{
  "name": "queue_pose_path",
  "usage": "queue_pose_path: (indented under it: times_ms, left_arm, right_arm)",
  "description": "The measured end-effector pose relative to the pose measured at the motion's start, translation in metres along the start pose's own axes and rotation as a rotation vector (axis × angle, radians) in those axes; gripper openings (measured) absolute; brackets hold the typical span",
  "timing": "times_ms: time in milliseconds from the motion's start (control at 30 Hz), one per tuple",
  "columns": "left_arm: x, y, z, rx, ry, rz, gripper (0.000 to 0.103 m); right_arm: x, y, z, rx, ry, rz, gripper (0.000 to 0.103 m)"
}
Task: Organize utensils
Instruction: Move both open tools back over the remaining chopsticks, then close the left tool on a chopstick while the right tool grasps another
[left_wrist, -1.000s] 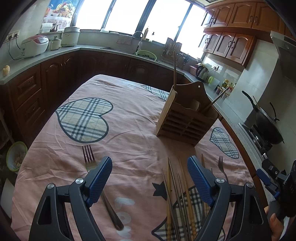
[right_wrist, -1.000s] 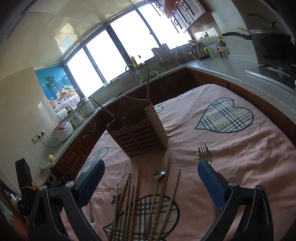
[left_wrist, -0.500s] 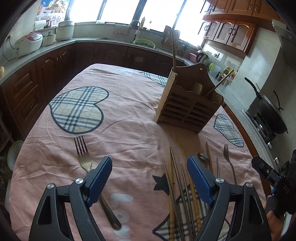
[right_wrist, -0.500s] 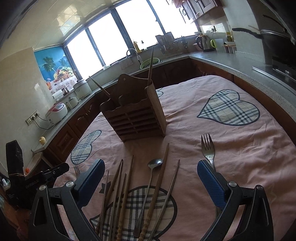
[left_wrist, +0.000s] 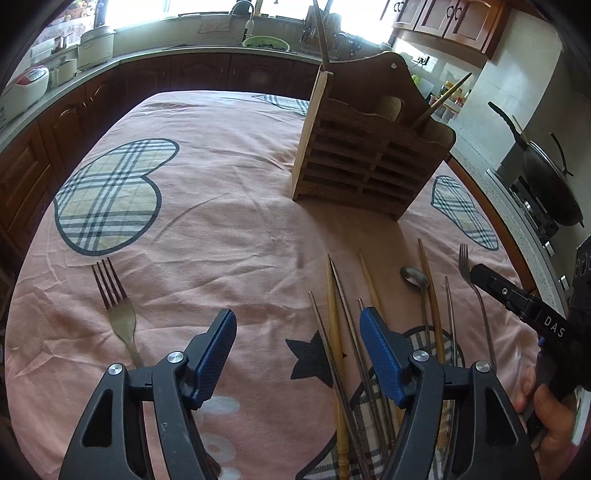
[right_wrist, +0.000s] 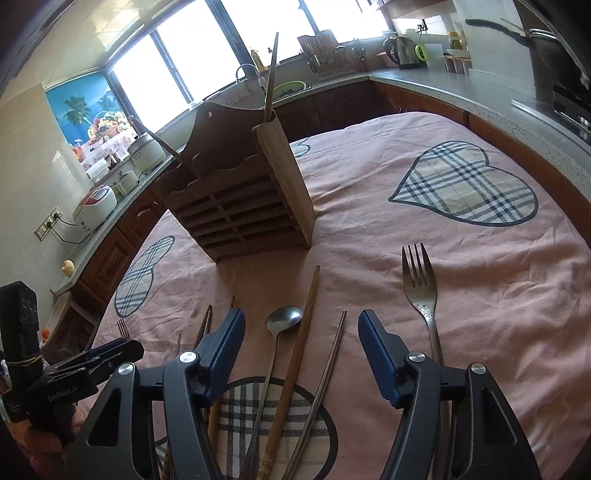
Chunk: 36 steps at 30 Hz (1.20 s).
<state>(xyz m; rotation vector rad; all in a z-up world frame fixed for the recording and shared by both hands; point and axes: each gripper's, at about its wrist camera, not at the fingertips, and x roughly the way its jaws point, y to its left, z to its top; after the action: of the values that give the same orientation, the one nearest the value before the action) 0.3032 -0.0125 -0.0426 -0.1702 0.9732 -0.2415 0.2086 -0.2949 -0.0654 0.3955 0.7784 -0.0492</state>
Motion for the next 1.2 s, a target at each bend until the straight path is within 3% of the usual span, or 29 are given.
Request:
queue_pose_path:
  times_ms: [400, 667, 833, 967, 1200]
  left_arm:
    - [0.048, -0.004, 0.013, 0.004, 0.097, -0.039, 0.039]
    - [0.066, -0.004, 0.016, 0.002, 0.121, -0.07, 0.024]
    - [0.073, -0.002, 0.018, 0.005, 0.129, -0.08, 0.009]
    - [0.075, -0.003, 0.018, 0.013, 0.121, -0.086, 0.006]
    - [0.053, -0.002, 0.02, 0.002, 0.066, -0.107, 0.002]
  right_arm:
    - [0.047, -0.007, 0.021, -0.019, 0.07, -0.037, 0.045]
    - [0.08, -0.003, 0.03, -0.062, 0.116, -0.068, 0.033]
    - [0.091, 0.01, 0.029, -0.151, 0.127, -0.135, 0.016]
    - [0.094, 0.017, 0.027, -0.205, 0.118, -0.17, 0.009]
    - [0.072, 0.014, 0.03, -0.141, 0.086, -0.083, 0.007]
